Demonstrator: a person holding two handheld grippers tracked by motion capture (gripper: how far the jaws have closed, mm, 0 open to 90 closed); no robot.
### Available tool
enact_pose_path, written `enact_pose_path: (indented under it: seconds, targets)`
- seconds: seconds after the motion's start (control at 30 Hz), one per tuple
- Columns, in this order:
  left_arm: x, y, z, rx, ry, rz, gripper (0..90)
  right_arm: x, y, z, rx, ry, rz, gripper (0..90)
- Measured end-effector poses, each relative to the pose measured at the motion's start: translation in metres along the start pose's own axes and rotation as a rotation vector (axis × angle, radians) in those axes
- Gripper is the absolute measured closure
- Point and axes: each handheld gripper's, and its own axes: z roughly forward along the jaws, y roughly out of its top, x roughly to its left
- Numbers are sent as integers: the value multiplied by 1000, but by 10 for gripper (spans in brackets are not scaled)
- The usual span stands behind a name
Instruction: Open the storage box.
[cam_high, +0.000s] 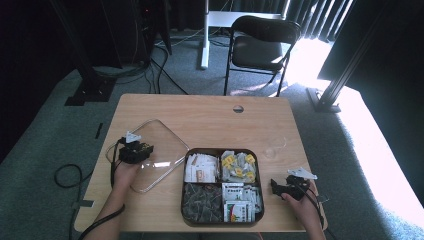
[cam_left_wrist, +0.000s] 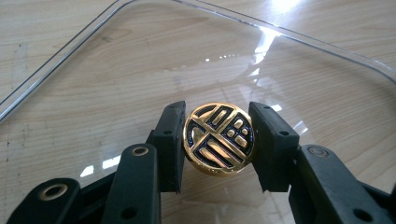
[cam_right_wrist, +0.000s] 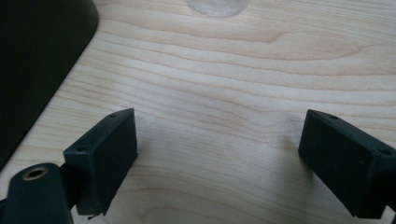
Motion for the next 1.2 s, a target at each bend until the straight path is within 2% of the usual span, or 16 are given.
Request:
enact_pose_path:
  seconds: [0.13, 0.27, 0.4, 0.43, 0.47, 0.53, 0.6, 0.67, 0.8, 0.93, 1.0, 1.03, 1.07, 1.13, 1.2]
  targets:
    - [0, -3, 3, 7, 2, 5, 589, 0, 0, 0, 0, 0, 0, 109]
    - [0, -3, 5, 1, -2, -6, 589, 0, 0, 0, 0, 0, 0, 109]
    - [2, -3, 4, 9, -24, -16, 583, 0, 0, 0, 0, 0, 0, 109]
    - [3, -3, 3, 5, -36, -24, 572, 0, 0, 0, 0, 0, 0, 109]
    - [3, -3, 1, -9, -44, -39, 452, 0, 0, 0, 0, 0, 0, 109]
    - [4, -2, -2, -12, -54, -71, 434, 0, 0, 0, 0, 0, 0, 109]
    - [2, -2, -7, -16, -46, -44, 434, 0, 0, 0, 0, 0, 0, 109]
    - [2, -1, -10, -14, -70, -54, 433, 0, 0, 0, 0, 0, 0, 109]
    - [-1, 0, -17, -13, -74, -46, 384, 0, 0, 0, 0, 0, 0, 109]
    - [-1, -3, -23, -12, -85, -39, 372, 0, 0, 0, 0, 0, 0, 109]
    - [-3, -5, -25, -11, -83, -30, 283, 0, 0, 0, 0, 0, 0, 109]
    - [-4, -6, -26, -14, -76, -20, 266, 0, 0, 0, 0, 0, 0, 109]
    - [-5, -7, -27, -17, -88, -23, 259, 0, 0, 0, 0, 0, 0, 109]
    - [-7, -8, -29, -21, -100, -27, 182, 0, 0, 0, 0, 0, 0, 109]
    - [-10, -10, -31, -21, -110, -8, 182, 0, 0, 0, 0, 0, 0, 109]
